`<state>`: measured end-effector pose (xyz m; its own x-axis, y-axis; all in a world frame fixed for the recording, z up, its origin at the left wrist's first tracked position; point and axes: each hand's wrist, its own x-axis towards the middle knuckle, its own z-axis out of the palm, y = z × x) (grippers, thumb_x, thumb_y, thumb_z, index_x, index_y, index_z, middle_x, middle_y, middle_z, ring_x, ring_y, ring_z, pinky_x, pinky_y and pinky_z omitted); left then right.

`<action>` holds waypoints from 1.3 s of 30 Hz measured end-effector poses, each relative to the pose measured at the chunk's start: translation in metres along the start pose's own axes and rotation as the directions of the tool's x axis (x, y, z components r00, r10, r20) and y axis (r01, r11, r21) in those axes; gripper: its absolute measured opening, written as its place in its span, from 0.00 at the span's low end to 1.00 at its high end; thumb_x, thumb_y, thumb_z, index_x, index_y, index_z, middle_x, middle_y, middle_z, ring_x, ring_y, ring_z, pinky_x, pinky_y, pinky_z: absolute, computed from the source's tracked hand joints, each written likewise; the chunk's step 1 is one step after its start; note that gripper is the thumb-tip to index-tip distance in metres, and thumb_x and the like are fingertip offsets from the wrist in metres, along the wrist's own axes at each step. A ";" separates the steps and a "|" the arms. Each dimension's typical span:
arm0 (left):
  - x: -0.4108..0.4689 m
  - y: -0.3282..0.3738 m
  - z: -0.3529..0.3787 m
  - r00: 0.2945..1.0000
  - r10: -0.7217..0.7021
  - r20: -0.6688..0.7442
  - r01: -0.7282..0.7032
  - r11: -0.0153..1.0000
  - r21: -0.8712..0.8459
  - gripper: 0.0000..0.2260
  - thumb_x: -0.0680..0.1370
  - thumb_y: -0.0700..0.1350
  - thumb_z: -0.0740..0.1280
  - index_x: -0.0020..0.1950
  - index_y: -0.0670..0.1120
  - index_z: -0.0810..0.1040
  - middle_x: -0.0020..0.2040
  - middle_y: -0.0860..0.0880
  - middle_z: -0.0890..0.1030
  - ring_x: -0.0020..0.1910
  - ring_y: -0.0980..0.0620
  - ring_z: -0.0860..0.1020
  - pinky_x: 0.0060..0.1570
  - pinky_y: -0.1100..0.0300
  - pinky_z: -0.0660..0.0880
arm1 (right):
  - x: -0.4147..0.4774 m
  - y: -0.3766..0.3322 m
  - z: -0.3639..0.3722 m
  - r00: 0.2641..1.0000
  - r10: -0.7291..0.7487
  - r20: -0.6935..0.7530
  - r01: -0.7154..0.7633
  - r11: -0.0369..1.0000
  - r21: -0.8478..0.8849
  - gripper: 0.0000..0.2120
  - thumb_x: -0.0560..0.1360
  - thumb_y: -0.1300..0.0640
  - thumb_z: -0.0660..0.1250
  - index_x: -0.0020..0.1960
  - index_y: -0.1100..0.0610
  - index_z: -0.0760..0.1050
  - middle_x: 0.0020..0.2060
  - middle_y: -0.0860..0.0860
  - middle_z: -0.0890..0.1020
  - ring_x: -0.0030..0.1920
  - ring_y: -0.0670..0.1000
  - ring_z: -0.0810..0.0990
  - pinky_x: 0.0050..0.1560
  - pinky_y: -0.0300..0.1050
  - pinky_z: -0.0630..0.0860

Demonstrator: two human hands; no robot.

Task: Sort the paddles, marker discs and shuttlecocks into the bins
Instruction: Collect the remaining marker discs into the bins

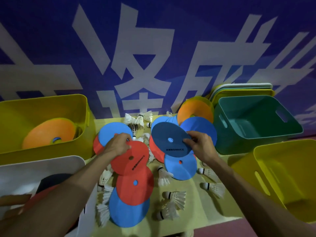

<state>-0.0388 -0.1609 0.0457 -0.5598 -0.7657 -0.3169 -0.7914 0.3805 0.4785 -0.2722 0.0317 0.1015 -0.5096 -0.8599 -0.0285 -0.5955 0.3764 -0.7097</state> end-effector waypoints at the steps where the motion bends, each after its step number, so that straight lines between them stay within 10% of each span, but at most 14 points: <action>1: -0.001 0.006 -0.004 1.000 -0.007 -0.005 0.007 1.000 0.000 0.07 0.73 0.42 0.71 0.51 0.47 0.79 0.52 0.46 0.81 0.56 0.46 0.75 0.55 0.50 0.74 | 0.003 0.001 -0.005 1.000 -0.014 -0.003 0.014 1.000 0.021 0.06 0.76 0.59 0.67 0.50 0.55 0.82 0.42 0.52 0.84 0.42 0.49 0.81 0.42 0.46 0.78; 12: -0.018 0.128 -0.019 0.961 -0.135 -0.243 0.048 0.942 -0.332 0.06 0.74 0.39 0.71 0.49 0.46 0.78 0.49 0.46 0.81 0.50 0.48 0.79 0.52 0.54 0.76 | 0.045 0.052 -0.088 0.989 -0.131 -0.062 0.141 0.967 0.213 0.06 0.74 0.63 0.67 0.50 0.57 0.79 0.40 0.54 0.82 0.41 0.55 0.80 0.44 0.56 0.79; 17: -0.017 0.186 0.005 0.935 -0.264 -0.237 0.050 0.759 -0.649 0.06 0.75 0.36 0.70 0.45 0.47 0.77 0.48 0.45 0.81 0.48 0.47 0.80 0.50 0.53 0.77 | 0.061 0.083 -0.138 0.989 -0.108 -0.103 0.139 0.919 0.369 0.10 0.75 0.66 0.66 0.55 0.58 0.77 0.41 0.50 0.81 0.36 0.33 0.79 0.39 0.30 0.76; 26: 0.003 0.285 0.044 0.917 -0.362 -0.170 0.026 0.479 -0.878 0.07 0.77 0.34 0.66 0.47 0.46 0.74 0.43 0.46 0.80 0.38 0.51 0.79 0.41 0.56 0.76 | 0.085 0.154 -0.226 0.960 0.175 -0.220 -0.002 0.787 0.617 0.12 0.79 0.62 0.63 0.61 0.60 0.74 0.48 0.55 0.82 0.45 0.51 0.82 0.31 0.36 0.79; 39: 0.026 0.323 0.066 0.909 -0.406 -0.100 0.034 0.310 -0.950 0.12 0.78 0.34 0.64 0.60 0.43 0.76 0.53 0.45 0.82 0.49 0.46 0.81 0.43 0.52 0.79 | 0.143 0.209 -0.220 0.941 0.308 0.137 -0.325 0.937 0.128 0.15 0.78 0.64 0.59 0.64 0.62 0.72 0.48 0.59 0.81 0.40 0.55 0.81 0.35 0.48 0.79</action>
<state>-0.3255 -0.0235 0.1384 -0.1629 -0.9018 -0.4004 -0.0312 -0.4009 0.9156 -0.6065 0.0635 0.1039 -0.5776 -0.7412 -0.3420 -0.3133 0.5882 -0.7456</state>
